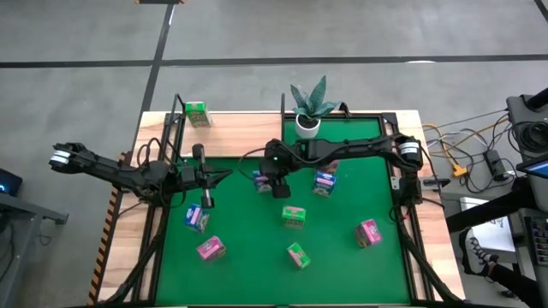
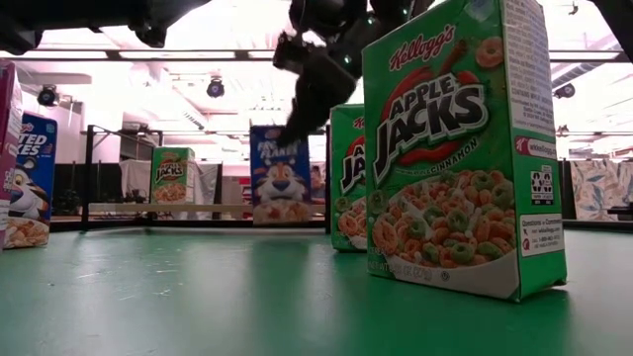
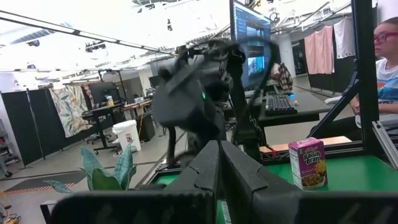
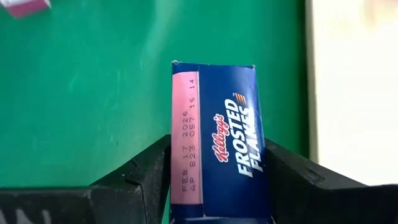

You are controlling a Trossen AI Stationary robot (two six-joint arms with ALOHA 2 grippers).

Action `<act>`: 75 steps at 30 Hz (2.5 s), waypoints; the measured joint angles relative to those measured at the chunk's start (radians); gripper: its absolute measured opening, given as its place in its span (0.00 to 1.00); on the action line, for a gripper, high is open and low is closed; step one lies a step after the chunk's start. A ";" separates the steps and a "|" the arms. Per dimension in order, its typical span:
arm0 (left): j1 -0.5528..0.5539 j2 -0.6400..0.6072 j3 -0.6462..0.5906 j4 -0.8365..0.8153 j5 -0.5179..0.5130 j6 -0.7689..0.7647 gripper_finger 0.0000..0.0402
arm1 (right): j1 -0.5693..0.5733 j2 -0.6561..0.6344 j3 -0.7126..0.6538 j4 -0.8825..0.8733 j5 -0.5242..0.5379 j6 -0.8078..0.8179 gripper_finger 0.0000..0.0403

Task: Stack cereal on shelf
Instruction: Put the top left blue cereal box on the shelf

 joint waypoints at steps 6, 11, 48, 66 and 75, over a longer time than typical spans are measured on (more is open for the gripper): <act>0.000 0.000 0.000 0.001 0.000 0.000 0.00 | -0.008 -0.002 0.115 -0.053 0.000 0.024 0.49; 0.000 0.000 0.000 0.017 0.000 -0.005 0.00 | -0.045 -0.002 0.182 -0.052 0.001 0.040 0.49; 0.000 0.007 0.000 0.040 0.000 -0.023 0.00 | -0.234 0.192 0.276 0.276 0.019 0.011 0.52; 0.006 0.163 0.277 -0.354 -0.008 -0.084 0.00 | -0.020 -0.238 -0.029 0.160 0.026 -0.021 0.44; 0.062 0.329 0.626 -1.004 -0.008 -0.101 0.00 | 0.068 -0.397 -0.354 0.351 0.029 0.030 0.41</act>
